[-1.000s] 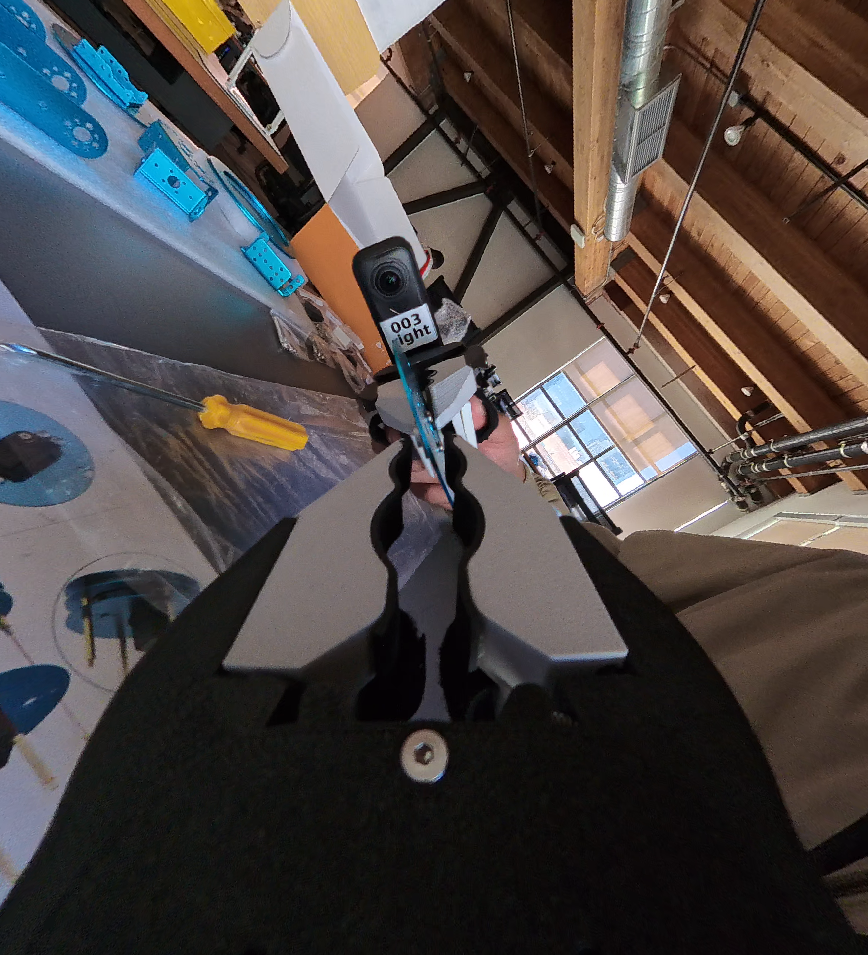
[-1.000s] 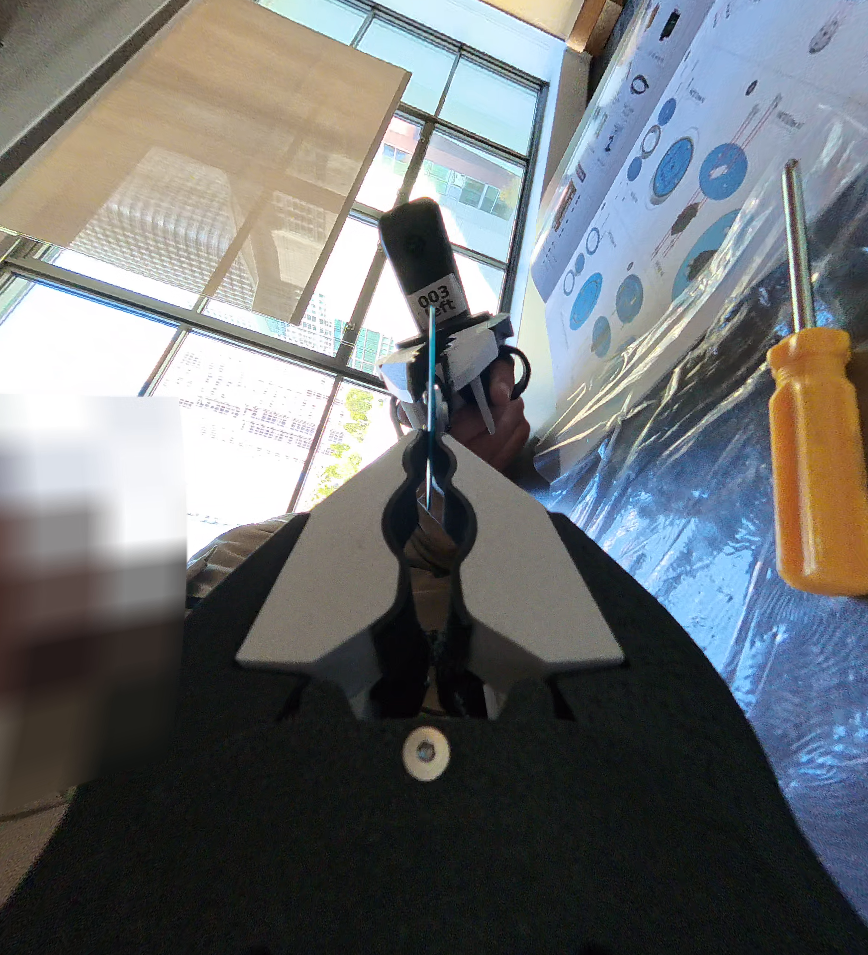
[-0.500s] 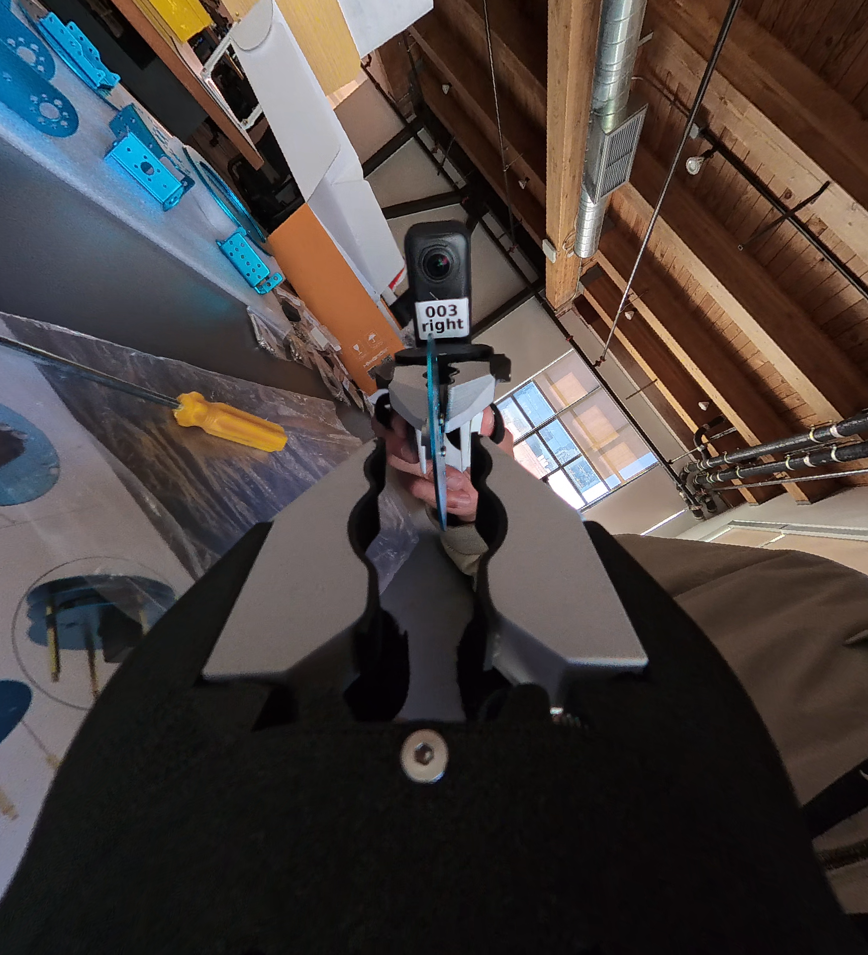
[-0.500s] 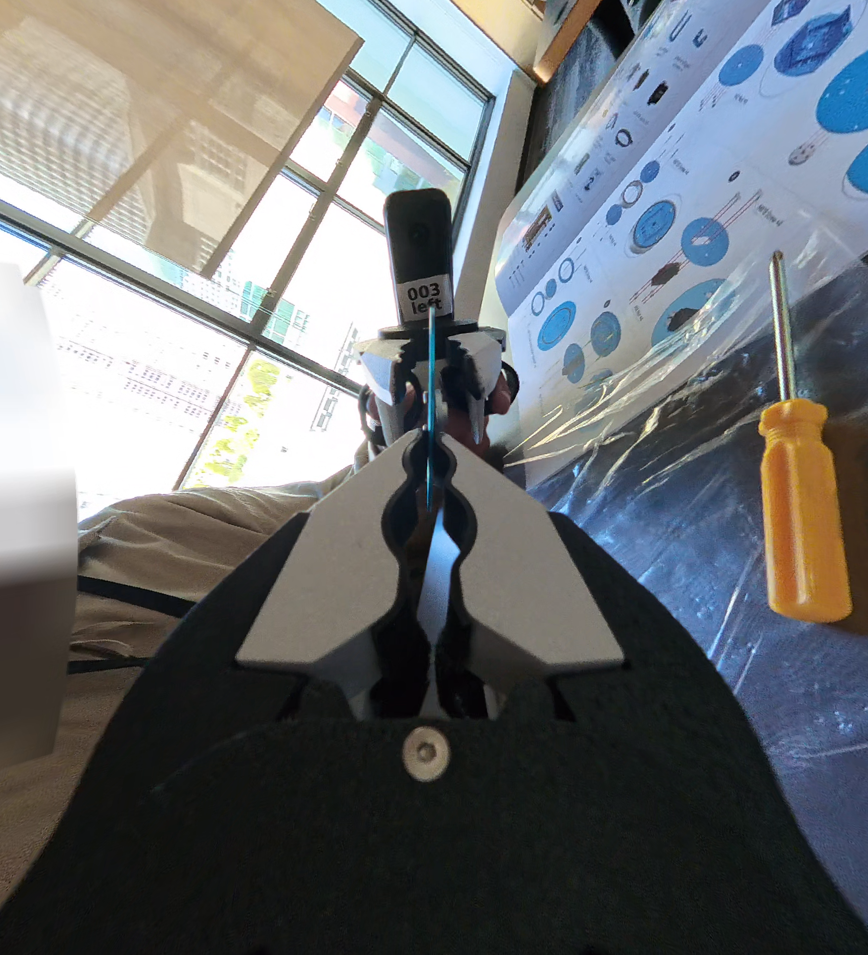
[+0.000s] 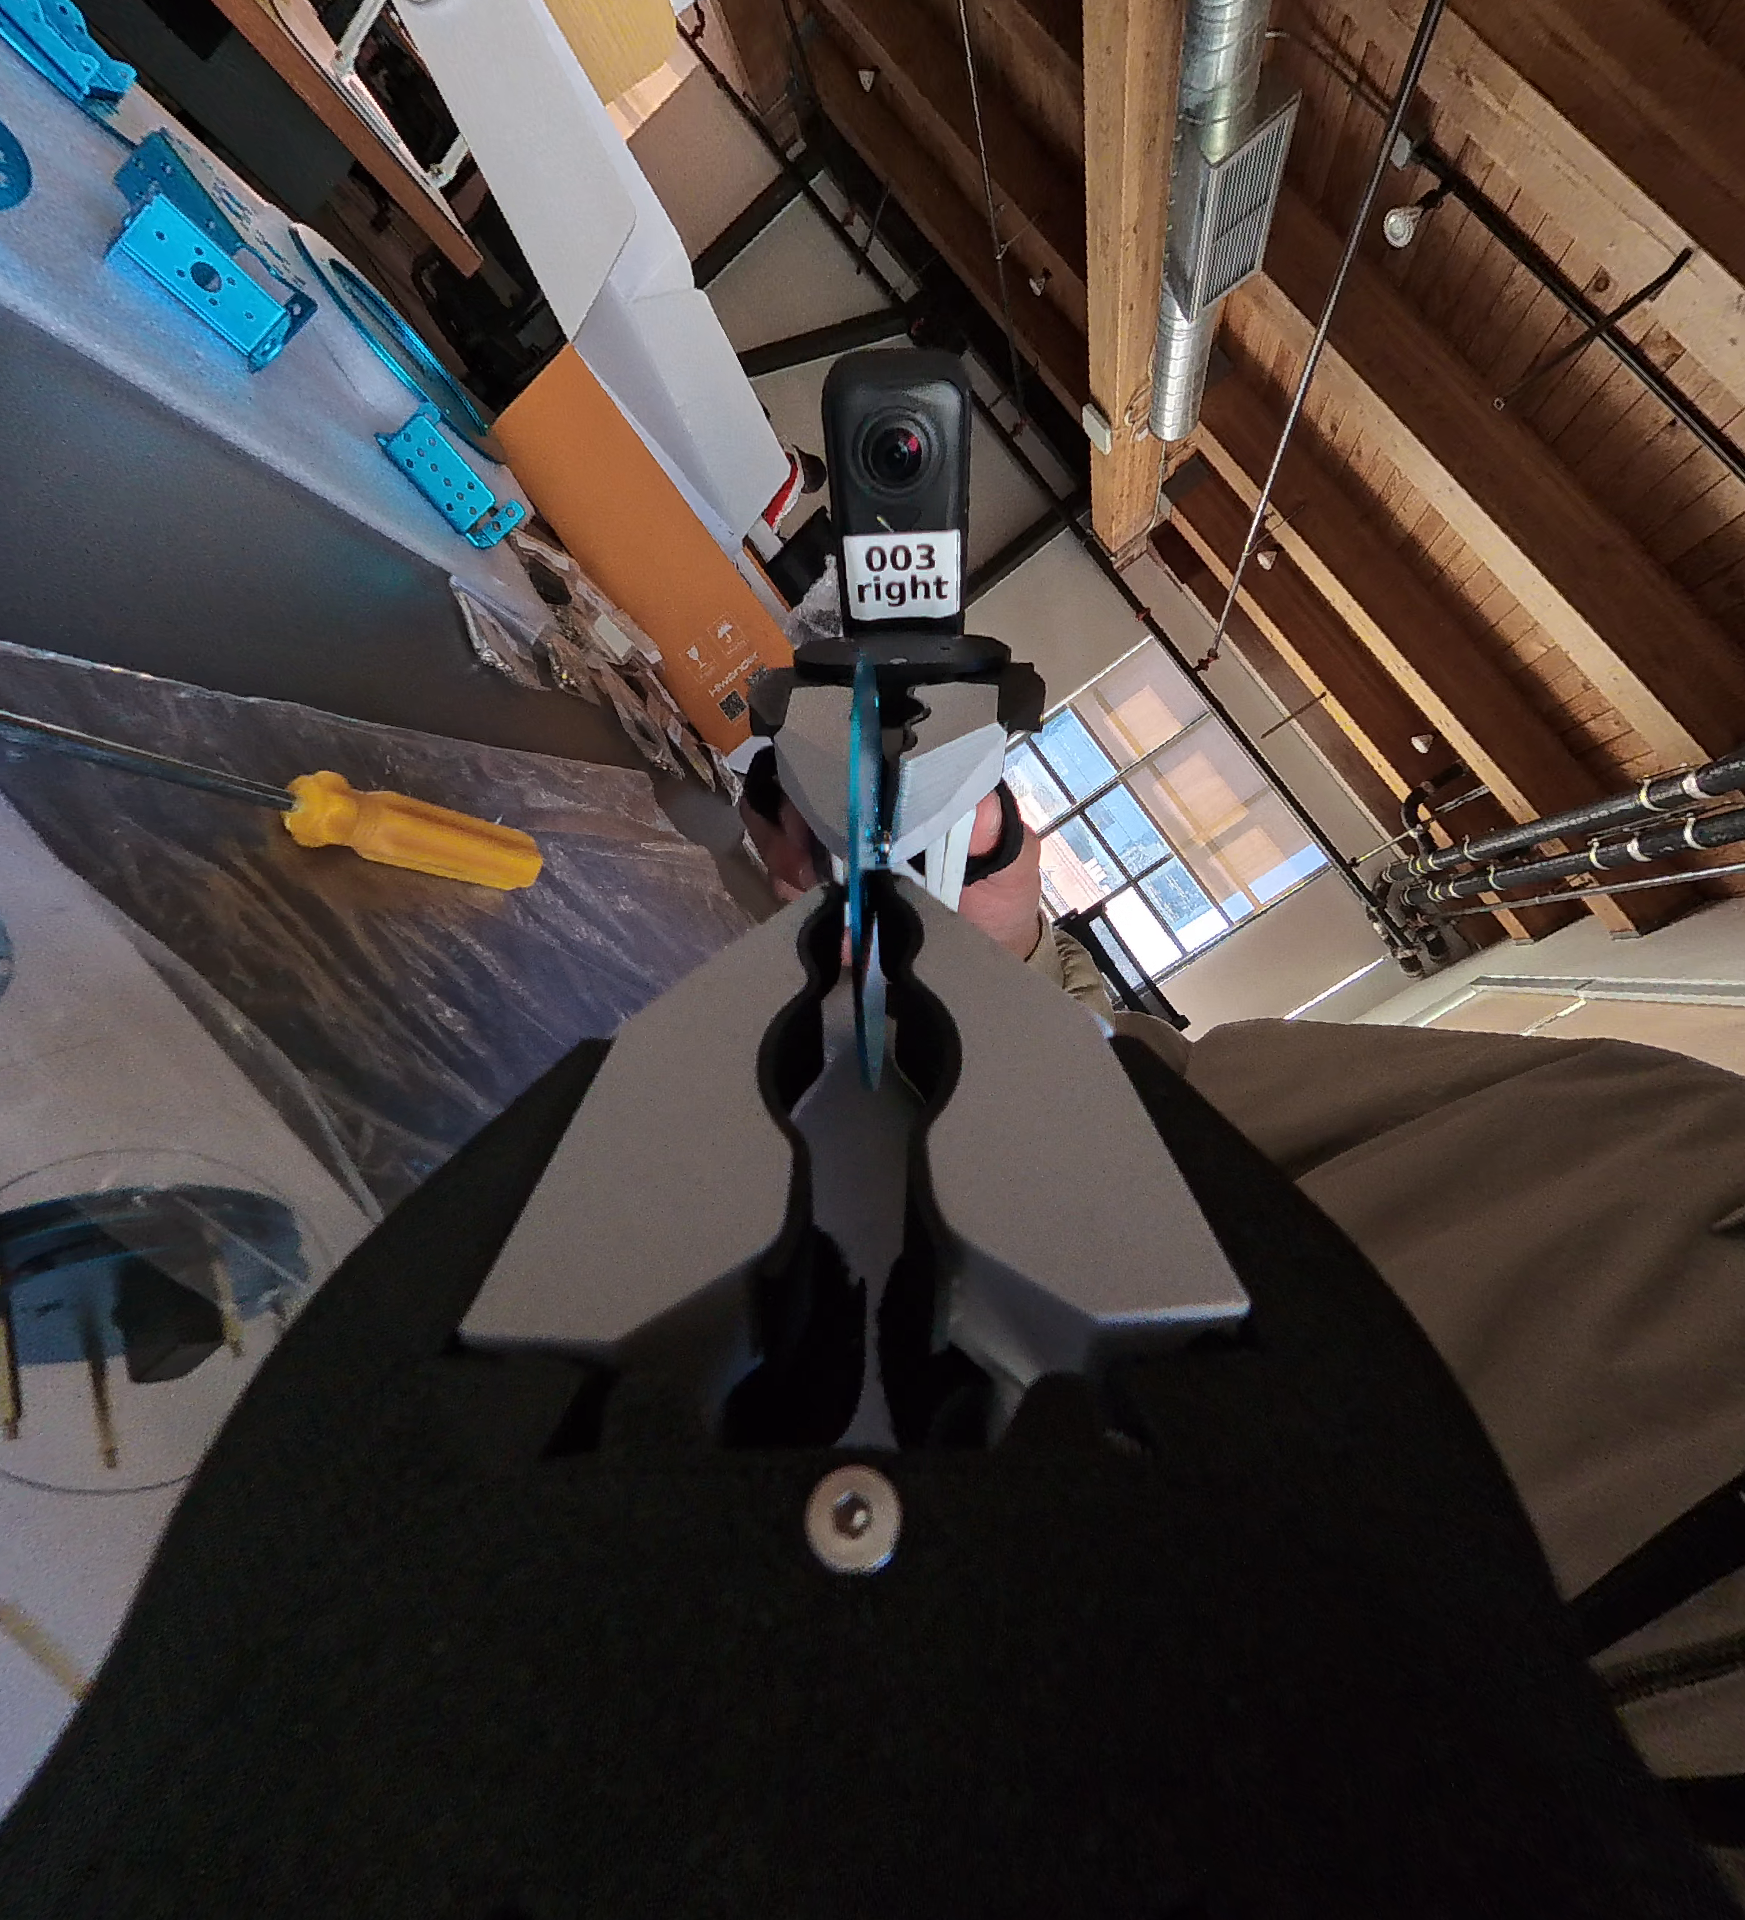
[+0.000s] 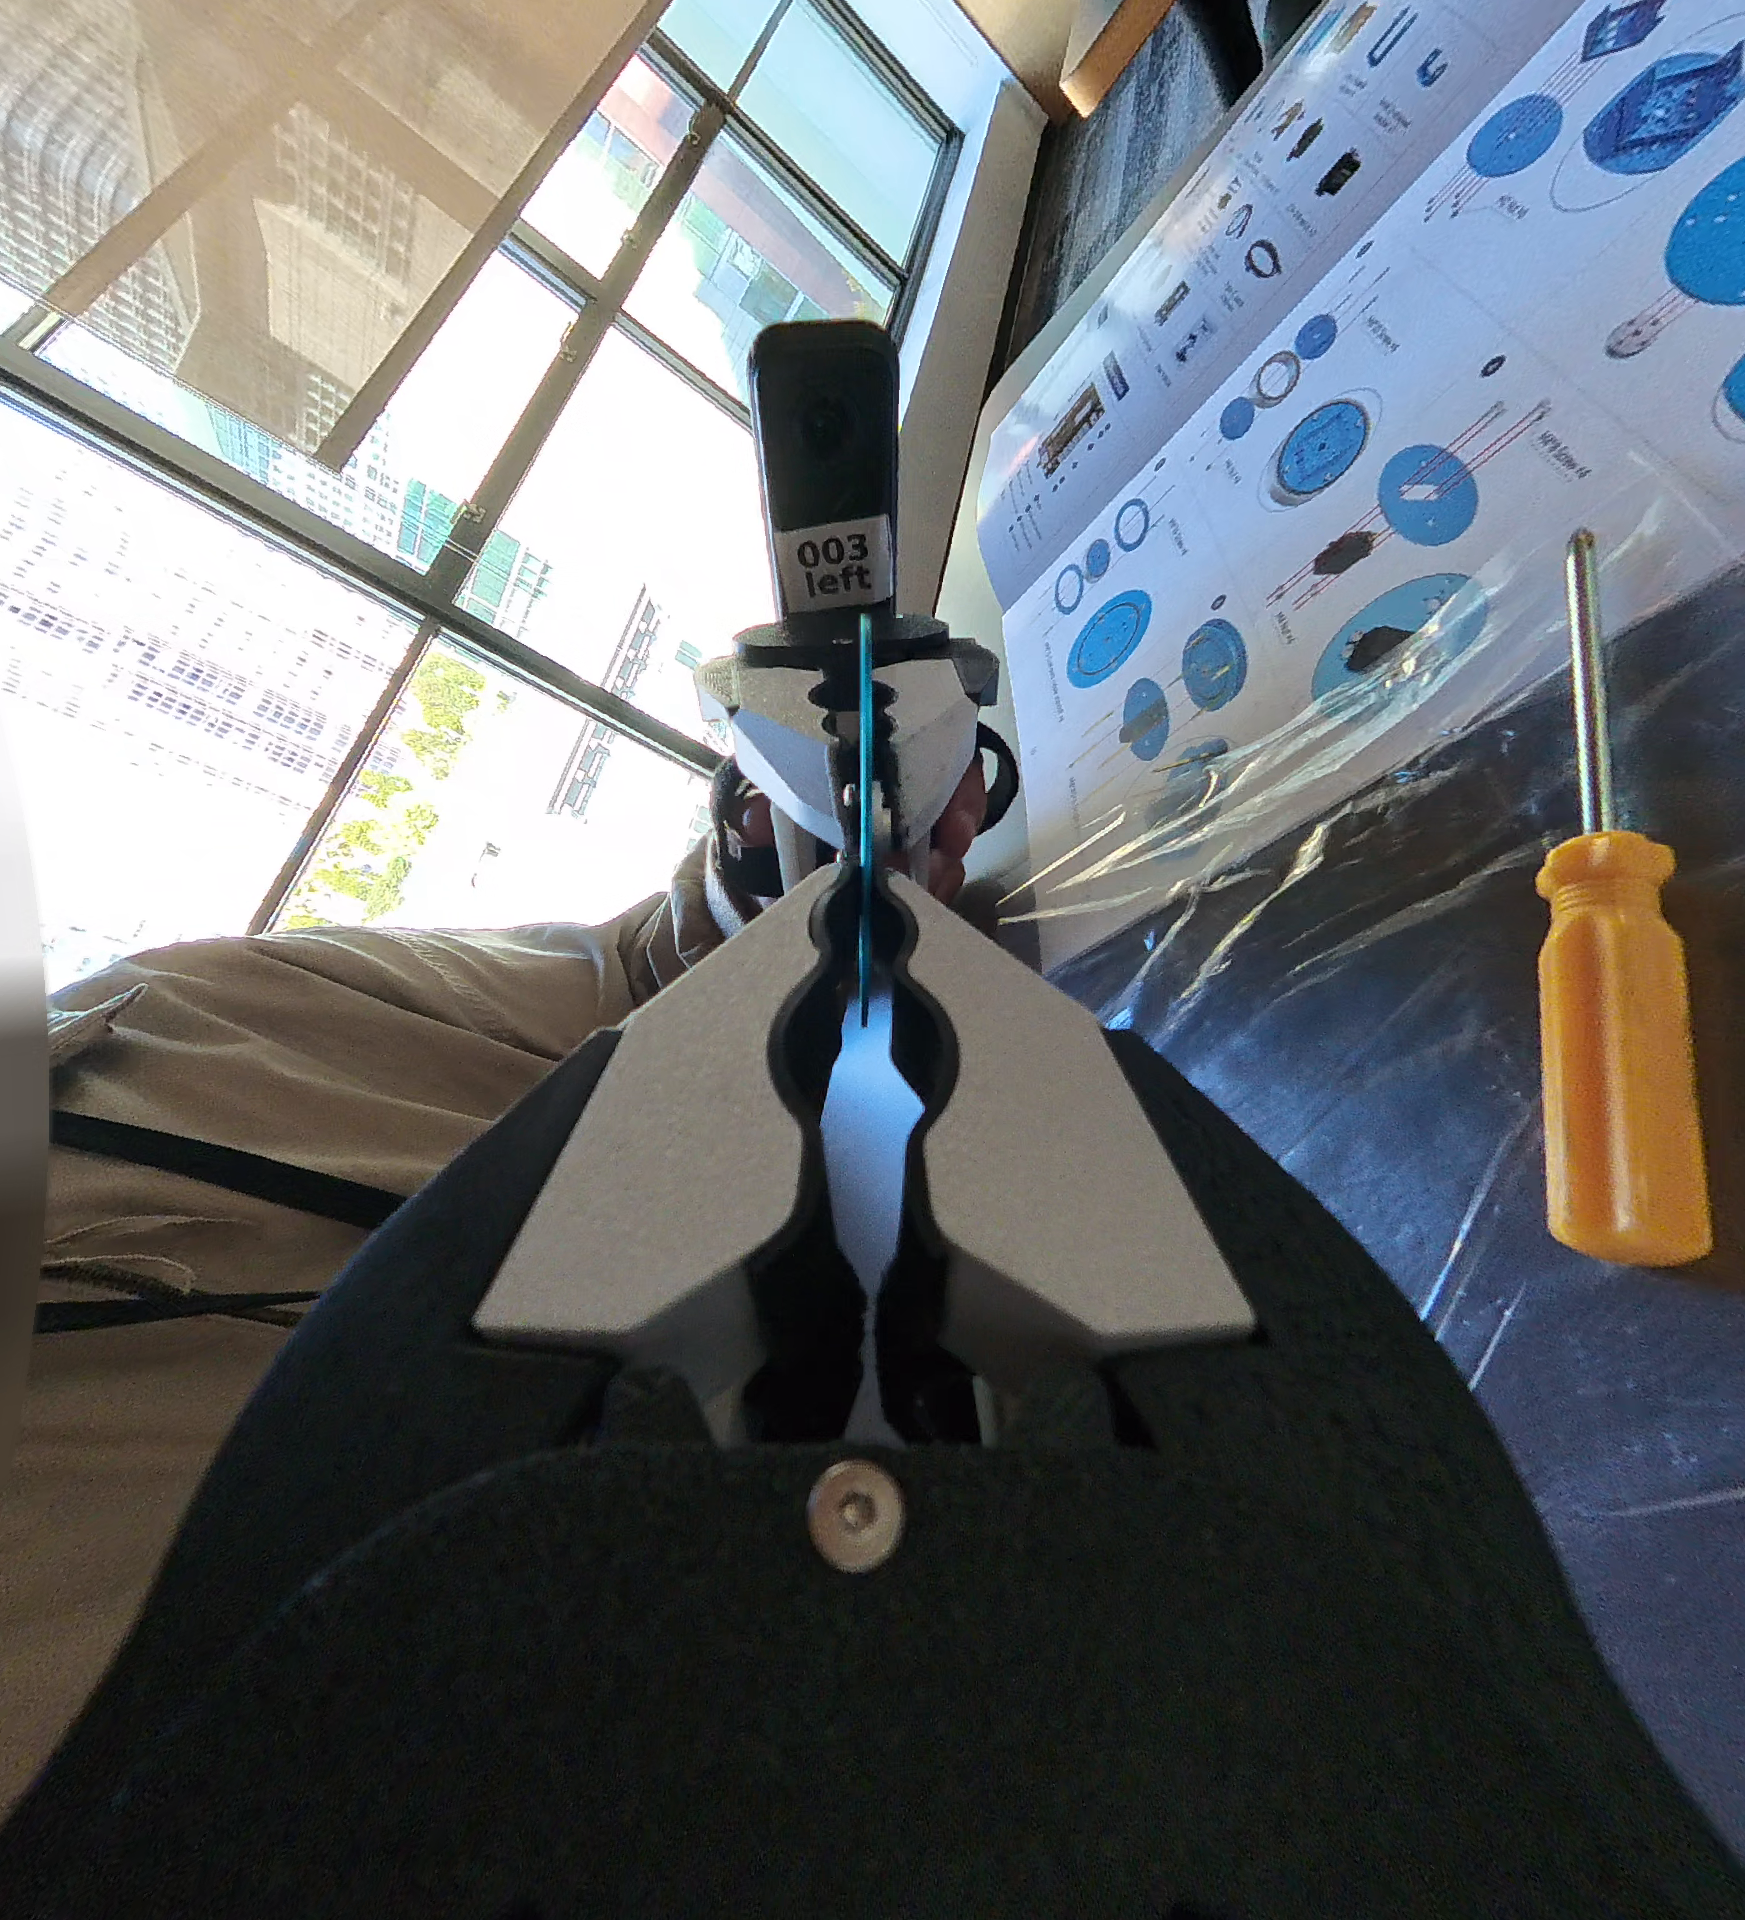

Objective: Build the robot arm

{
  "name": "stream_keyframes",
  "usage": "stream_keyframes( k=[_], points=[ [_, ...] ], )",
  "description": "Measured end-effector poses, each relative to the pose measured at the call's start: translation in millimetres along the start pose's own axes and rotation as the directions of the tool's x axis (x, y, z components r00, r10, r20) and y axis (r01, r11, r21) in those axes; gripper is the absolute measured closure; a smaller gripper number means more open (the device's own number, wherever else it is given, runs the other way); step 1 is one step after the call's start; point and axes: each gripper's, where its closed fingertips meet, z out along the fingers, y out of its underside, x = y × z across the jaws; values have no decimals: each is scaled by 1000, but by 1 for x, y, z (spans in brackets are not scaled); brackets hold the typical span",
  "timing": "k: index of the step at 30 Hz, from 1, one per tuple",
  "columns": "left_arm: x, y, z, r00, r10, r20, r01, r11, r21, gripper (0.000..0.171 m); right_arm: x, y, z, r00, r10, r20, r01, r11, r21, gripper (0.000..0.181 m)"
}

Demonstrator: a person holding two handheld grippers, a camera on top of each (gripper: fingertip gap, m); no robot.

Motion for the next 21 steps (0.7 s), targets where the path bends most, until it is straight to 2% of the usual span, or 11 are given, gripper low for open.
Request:
stream_keyframes(
  k=[8, 10, 12, 14, 16, 18, 21],
  points=[
    [3, -2, -1, 1000, 29, -5, -29, 999, 32, 166, -2, -1, 1, 999, -42, -2, 42, 999, 10, 181],
    [3, -5, -2, 999, 53, 2, -53, 997, 49, 166, -5, -4, 0, 994, -109, -18, 110, 994, 22, 181],
    [1, -11, -6, 992, 115, 45, -118, 991, 66, 167, -3, -9, -6, 973, -218, -69, 221, 975, 28, 167],
    [-6, -16, -13, 973, 195, 123, -204, 977, 62, 167, 9, -14, -18, 913, -371, -169, 376, 927, -6, 158],
    [-14, -22, -20, 924, 308, 227, -324, 945, 36, 167, 38, -10, -31, 787, -530, -317, 508, 847, -153, 153],
    [-28, -30, -30, 808, 447, 383, -474, 880, -27, 167, 73, -3, -44, 659, -606, -445, 518, 795, -315, 142],
    [-43, -43, -44, 633, 551, 544, -597, 794, -110, 167, 102, 4, -42, 544, -660, -519, 515, 750, -414, 134]
  ],
)
